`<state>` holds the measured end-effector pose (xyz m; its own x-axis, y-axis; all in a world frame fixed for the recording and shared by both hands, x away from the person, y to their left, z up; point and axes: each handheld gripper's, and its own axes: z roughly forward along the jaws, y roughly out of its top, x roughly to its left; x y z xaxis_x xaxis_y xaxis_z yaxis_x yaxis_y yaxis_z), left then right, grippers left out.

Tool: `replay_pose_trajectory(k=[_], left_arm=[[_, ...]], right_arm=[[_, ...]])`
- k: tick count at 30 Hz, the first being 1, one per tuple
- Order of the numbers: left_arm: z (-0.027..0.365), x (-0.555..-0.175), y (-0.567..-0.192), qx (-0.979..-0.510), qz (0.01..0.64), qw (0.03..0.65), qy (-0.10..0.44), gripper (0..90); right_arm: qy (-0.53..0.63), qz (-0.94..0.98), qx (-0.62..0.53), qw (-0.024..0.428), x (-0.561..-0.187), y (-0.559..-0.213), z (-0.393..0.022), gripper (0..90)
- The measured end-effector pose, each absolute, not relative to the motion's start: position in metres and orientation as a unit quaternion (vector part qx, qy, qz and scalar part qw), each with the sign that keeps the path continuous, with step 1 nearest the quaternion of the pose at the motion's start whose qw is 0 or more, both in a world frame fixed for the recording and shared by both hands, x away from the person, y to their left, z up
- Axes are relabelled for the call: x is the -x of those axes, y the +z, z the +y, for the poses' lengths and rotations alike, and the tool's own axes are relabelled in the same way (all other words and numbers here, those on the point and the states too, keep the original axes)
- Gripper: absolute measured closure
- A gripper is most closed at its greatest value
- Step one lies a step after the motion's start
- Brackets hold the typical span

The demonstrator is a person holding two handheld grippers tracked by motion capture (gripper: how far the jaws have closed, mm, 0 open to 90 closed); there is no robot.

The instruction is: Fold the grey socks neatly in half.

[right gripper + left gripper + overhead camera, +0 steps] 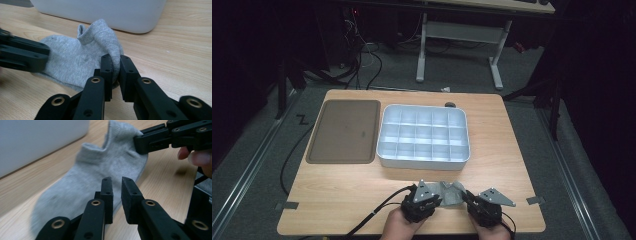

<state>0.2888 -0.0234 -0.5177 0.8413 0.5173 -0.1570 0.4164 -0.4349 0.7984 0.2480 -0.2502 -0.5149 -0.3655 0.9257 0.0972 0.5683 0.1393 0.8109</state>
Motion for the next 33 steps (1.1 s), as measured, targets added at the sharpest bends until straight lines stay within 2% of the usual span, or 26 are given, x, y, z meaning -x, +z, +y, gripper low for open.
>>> replay_pose_trajectory(k=[8,17,20,26,29,33], left_arm=[[-0.047,-0.298,-0.527,-0.869,0.273,0.408,0.06,84.2],[-0.049,-0.298,-0.528,-0.868,0.269,0.412,0.068,84.3],[-0.045,-0.296,-0.527,-0.864,0.27,0.419,0.074,81.1],[-0.01,-0.288,-0.517,-0.847,0.276,0.444,0.094,79.0],[0.023,-0.288,-0.519,-0.841,0.3,0.442,0.086,83.6],[0.046,-0.295,-0.525,-0.831,0.334,0.437,0.084,83.9]], right_arm=[[0.407,0.723,-0.513,0.221,-0.248,-0.514,-0.249,82.9],[0.449,0.715,-0.501,0.19,-0.242,-0.504,-0.241,82.9],[0.447,0.719,-0.495,0.196,-0.241,-0.504,-0.236,82.9],[0.439,0.714,-0.506,0.202,-0.244,-0.507,-0.242,82.9],[0.438,0.715,-0.505,0.204,-0.244,-0.507,-0.243,82.8],[0.436,0.719,-0.501,0.205,-0.244,-0.507,-0.24,82.8]])
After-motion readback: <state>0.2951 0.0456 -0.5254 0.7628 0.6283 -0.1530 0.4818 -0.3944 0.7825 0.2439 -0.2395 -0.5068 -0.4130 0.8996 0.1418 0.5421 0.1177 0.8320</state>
